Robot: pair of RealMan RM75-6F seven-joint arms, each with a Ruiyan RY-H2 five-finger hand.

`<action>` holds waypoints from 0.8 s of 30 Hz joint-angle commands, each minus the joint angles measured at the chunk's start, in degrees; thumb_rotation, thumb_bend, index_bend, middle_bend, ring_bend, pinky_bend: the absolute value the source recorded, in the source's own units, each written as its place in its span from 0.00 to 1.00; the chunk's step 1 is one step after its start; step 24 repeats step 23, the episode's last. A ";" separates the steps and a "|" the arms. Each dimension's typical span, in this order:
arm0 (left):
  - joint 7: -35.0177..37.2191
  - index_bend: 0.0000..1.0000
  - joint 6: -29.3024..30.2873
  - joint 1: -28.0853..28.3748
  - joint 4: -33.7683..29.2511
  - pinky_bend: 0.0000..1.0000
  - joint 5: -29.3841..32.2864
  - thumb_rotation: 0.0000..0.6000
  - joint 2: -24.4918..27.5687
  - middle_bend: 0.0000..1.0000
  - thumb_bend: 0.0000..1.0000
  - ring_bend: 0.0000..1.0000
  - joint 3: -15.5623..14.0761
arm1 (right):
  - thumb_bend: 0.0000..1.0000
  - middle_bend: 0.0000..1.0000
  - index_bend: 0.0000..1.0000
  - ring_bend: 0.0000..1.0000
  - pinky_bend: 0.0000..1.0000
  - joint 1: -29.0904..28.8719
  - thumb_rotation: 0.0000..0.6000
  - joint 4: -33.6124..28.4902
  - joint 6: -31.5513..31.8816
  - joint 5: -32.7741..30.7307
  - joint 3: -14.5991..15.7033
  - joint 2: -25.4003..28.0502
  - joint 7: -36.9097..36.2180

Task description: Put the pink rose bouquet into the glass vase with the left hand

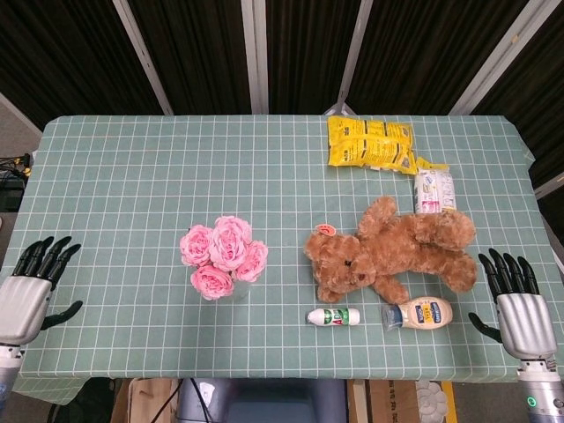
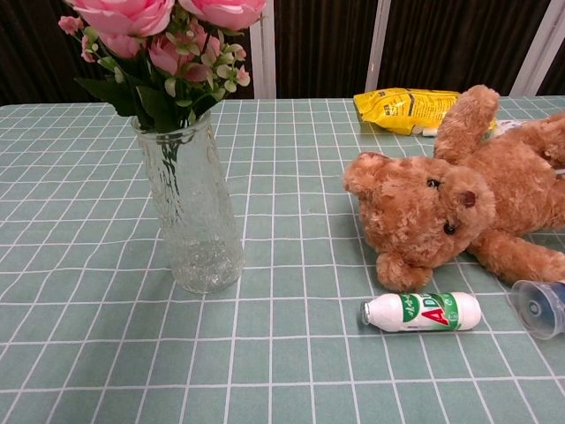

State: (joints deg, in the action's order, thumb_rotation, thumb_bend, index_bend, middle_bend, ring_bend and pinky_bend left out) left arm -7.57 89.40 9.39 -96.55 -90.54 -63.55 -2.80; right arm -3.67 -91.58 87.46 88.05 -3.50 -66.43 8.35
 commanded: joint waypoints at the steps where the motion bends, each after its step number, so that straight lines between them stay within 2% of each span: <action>1: 1.06 0.13 0.63 -0.77 1.39 0.07 -0.98 1.00 -0.84 0.06 0.24 0.00 -0.36 | 0.19 0.06 0.00 0.04 0.00 -0.01 1.00 0.15 0.16 0.16 -0.05 -0.12 0.15; 8: 2.64 0.14 2.72 -2.90 2.26 0.07 -1.39 1.00 -1.49 0.06 0.24 0.00 -0.40 | 0.19 0.06 0.00 0.04 0.00 -0.06 1.00 -0.07 -0.08 0.34 0.16 -0.22 0.52; 24: 3.36 0.15 3.63 -4.53 3.30 0.07 2.57 1.00 -0.34 0.06 0.24 0.00 2.99 | 0.19 0.06 0.00 0.04 0.00 0.52 1.00 -1.52 -0.22 -1.77 -0.40 1.64 0.09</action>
